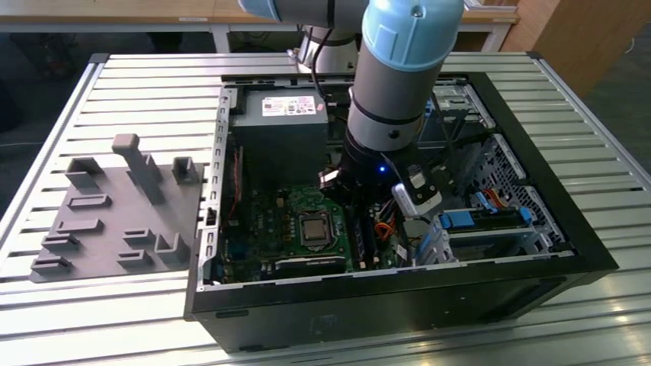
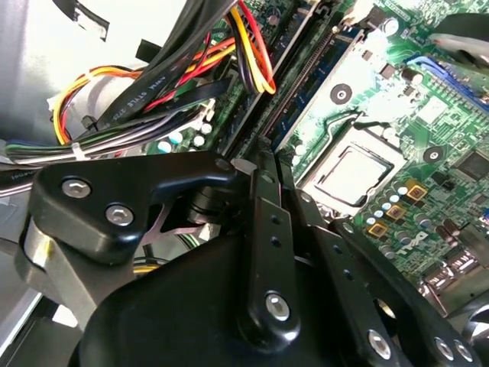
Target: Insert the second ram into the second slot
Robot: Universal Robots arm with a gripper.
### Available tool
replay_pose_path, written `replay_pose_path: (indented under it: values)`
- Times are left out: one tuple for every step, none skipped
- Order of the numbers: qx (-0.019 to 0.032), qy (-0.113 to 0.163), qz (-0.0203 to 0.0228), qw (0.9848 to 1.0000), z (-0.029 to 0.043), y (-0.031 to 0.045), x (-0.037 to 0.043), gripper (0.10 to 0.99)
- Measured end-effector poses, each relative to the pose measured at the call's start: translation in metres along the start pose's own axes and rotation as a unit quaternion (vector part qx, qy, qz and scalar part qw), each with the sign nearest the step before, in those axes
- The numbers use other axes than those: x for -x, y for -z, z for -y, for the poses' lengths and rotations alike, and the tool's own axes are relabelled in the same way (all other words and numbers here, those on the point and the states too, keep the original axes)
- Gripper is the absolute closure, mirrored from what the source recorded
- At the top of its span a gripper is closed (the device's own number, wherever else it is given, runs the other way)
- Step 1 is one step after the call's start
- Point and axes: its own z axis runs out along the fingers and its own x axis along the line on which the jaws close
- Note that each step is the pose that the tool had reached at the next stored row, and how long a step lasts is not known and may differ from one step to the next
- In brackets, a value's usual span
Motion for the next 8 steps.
replay_pose_path:
  values:
    - [-0.0001, 0.0, 0.0, 1.0, 0.0001, -0.0006, 0.0, 0.953]
    - [-0.0002, 0.0, 0.0, 1.0, 0.0001, -0.0008, 0.0, 0.953]
    - [-0.0002, 0.0, -0.0001, 1.0, 0.0001, -0.0008, 0.0, 0.953]
    - [-0.0003, 0.0, -0.0001, 1.0, 0.0001, -0.0008, 0.0, 0.953]
    - [-0.0002, 0.0, -0.0001, 1.0, 0.0001, -0.0008, 0.0, 0.953]
    - [-0.0002, 0.0, 0.0, 1.0, 0.0001, -0.0009, 0.0, 0.953]
    - [-0.0002, 0.0, 0.0, 1.0, 0.0001, -0.0009, 0.0, 0.953]
    - [-0.0002, 0.0, 0.0, 1.0, 0.0001, -0.0009, 0.0, 0.953]
